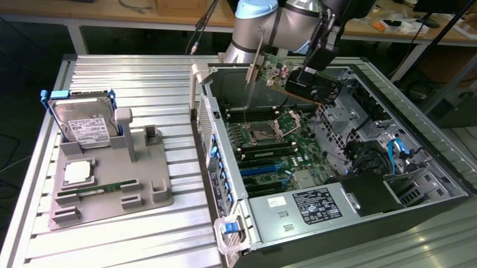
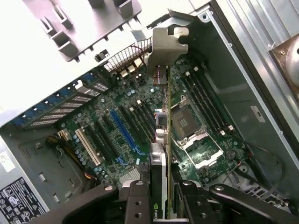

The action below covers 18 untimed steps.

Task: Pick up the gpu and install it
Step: 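Insert the gpu into the slot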

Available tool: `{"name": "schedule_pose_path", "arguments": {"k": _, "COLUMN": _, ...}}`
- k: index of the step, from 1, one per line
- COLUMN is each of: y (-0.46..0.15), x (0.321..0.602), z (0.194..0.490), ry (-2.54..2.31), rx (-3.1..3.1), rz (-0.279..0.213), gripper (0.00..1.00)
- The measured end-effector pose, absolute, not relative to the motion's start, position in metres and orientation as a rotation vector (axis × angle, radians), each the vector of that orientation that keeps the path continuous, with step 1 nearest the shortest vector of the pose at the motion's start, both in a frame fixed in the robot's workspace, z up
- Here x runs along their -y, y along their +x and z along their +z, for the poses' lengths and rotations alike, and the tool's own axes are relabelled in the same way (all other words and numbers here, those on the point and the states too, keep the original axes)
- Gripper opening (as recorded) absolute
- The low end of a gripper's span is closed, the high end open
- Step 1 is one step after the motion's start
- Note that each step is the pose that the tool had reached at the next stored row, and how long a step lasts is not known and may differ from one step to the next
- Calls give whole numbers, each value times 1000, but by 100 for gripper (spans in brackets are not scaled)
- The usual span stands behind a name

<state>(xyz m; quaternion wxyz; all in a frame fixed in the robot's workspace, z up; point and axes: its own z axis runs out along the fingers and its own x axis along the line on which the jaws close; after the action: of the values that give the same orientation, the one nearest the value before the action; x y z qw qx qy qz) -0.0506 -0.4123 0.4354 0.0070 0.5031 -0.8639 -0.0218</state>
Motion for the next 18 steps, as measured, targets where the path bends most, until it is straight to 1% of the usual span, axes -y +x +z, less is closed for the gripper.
{"name": "schedule_pose_path", "arguments": {"k": 18, "y": -50, "x": 412, "z": 434, "ry": 2017, "rx": 2379, "rz": -63, "gripper": 27}}
